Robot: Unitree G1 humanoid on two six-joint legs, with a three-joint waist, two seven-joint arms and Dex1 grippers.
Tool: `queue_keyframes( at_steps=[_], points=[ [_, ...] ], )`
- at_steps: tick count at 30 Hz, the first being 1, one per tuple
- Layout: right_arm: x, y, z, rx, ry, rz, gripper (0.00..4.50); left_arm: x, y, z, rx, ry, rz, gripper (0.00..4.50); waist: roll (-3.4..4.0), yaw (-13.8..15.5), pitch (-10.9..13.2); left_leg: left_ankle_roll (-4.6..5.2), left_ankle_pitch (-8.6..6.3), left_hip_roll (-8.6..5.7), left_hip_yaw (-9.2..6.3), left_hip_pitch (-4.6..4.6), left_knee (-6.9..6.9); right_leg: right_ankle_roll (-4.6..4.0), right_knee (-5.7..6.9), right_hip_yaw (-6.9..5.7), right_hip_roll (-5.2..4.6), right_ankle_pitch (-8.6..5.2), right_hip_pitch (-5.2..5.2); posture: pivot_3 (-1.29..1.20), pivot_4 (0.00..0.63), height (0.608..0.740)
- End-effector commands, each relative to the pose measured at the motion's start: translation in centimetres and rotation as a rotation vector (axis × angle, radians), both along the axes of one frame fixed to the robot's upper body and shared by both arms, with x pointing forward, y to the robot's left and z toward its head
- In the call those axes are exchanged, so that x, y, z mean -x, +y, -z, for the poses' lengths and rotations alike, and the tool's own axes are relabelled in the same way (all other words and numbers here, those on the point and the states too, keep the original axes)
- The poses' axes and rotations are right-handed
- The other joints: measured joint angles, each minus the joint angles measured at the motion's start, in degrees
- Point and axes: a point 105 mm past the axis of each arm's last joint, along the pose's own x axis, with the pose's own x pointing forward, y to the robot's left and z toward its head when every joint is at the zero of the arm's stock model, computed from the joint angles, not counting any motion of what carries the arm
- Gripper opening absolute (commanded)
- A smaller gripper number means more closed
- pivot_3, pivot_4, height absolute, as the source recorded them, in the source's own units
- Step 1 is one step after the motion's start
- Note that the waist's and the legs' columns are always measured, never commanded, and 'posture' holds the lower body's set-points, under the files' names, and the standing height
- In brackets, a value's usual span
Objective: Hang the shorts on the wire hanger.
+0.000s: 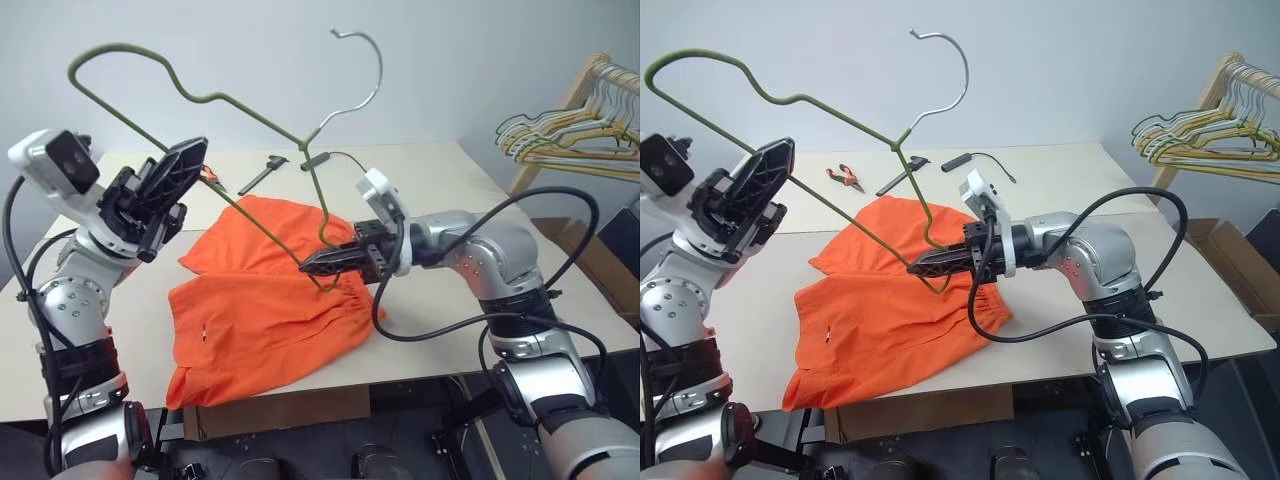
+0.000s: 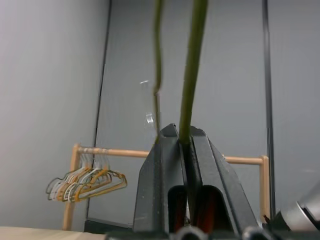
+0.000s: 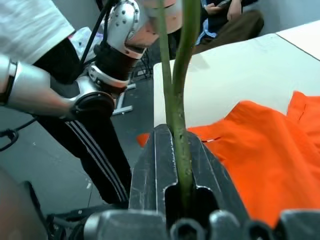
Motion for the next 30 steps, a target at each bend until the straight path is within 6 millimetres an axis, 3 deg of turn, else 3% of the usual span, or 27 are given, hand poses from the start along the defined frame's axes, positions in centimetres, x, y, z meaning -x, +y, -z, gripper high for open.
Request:
queue_keyframes(
  at_steps=[1, 2, 5, 8, 12, 14, 17, 22, 25, 30],
  points=[
    [0.2, 0.3, -0.4, -0.013, -0.044, -0.005, 0.05, -0.2, -0.1, -0.5, -0.01, -0.045, -0.055, 0.0, 0.0, 0.02, 0.0, 0.0, 0.0, 0.0, 0.0, 0.0, 0.0, 0.0, 0.0, 0.0, 0.0, 0.0, 0.0, 0.05, 0.0, 0.74],
    [0.1, 0.3, -0.4, -0.015, -0.042, 0.001, 0.05, -0.3, -0.1, -0.2, -0.023, -0.037, -0.063, 0.0, 0.0, 0.03, 0.0, 0.0, 0.0, 0.0, 0.0, 0.0, 0.0, 0.0, 0.0, 0.0, 0.0, 0.0, 0.0, 0.05, 0.0, 0.74],
    [0.0, 0.1, -0.7, -0.031, -0.031, 0.012, 0.0, -0.6, -0.6, 1.1, -0.091, -0.008, -0.076, 0.71, 0.0, -0.05, 0.0, 0.0, 0.0, 0.0, 0.04, 0.01, -0.01, 0.0, 0.0, 0.0, 0.0, 0.0, -0.01, 0.04, 0.0, 0.74],
    [-0.2, -0.2, -1.5, -0.075, -0.014, 0.03, 0.0, -1.3, -0.9, 2.8, -0.181, 0.056, -0.11, 1.66, 0.0, -0.02, 0.0, 0.0, 0.0, 0.0, 0.08, 0.0, 0.0, 0.0, 0.0, 0.0, 0.0, 0.0, 0.0, 0.04, 0.0, 0.74],
    [-0.9, -1.4, -2.6, -0.128, 0.028, 0.097, 0.0, -2.1, 0.3, 7.1, -0.458, 0.127, -0.25, 2.86, 0.01, -0.27, 0.01, 0.0, 0.0, 0.0, 0.12, 0.0, -0.01, -0.01, 0.0, -0.01, 0.0, 0.0, -0.03, 0.02, 0.0, 0.74],
    [-1.1, -2.9, -2.6, -0.114, 0.063, 0.144, 0.0, -2.3, 1.8, 8.9, -0.568, 0.165, -0.322, 3.54, 0.03, -0.23, 0.01, 0.0, 0.0, 0.01, 0.21, 0.01, -0.05, -0.01, -0.01, 0.02, 0.01, 0.0, -0.05, 0.03, 0.0, 0.74],
    [-1.2, -6.6, -0.8, -0.028, 0.191, 0.228, 0.0, -1.3, 3.2, 11.2, -0.742, 0.191, -0.363, 4.47, 0.01, 0.12, 0.01, 0.0, -0.01, 0.04, 0.28, -0.05, -0.05, -0.03, -0.09, -0.05, 0.01, -0.01, -0.05, 0.04, 0.0, 0.74],
    [-1.7, -12.2, 4.3, 0.185, 0.446, 0.443, 0.0, 0.4, 1.9, 12.8, -0.868, 0.156, -0.305, 4.49, 0.02, 0.61, 0.01, 0.01, -0.01, -0.04, 0.37, -0.16, -0.05, -0.04, -0.25, -0.2, -0.24, -0.02, -0.04, 0.04, 0.0, 0.74],
    [-1.5, -14.5, 7.0, 0.291, 0.53, 0.534, 0.0, 1.0, 0.9, 13.2, -0.9, 0.131, -0.272, 4.49, 0.02, 0.64, 0.01, 0.02, -0.01, -0.04, 0.37, -0.19, -0.05, -0.03, -0.29, -0.19, -0.23, -0.01, -0.05, 0.04, 0.0, 0.74],
    [-0.5, -17.6, 10.4, 0.326, 0.803, 0.644, 0.0, 1.2, -0.8, 13.3, -0.898, 0.103, -0.244, 4.49, 0.03, 0.09, 0.02, 0.03, -0.02, -0.01, 0.36, -0.15, -0.05, -0.04, -0.24, -0.08, -0.09, 0.0, -0.05, 0.02, 0.0, 0.74]
  ],
)
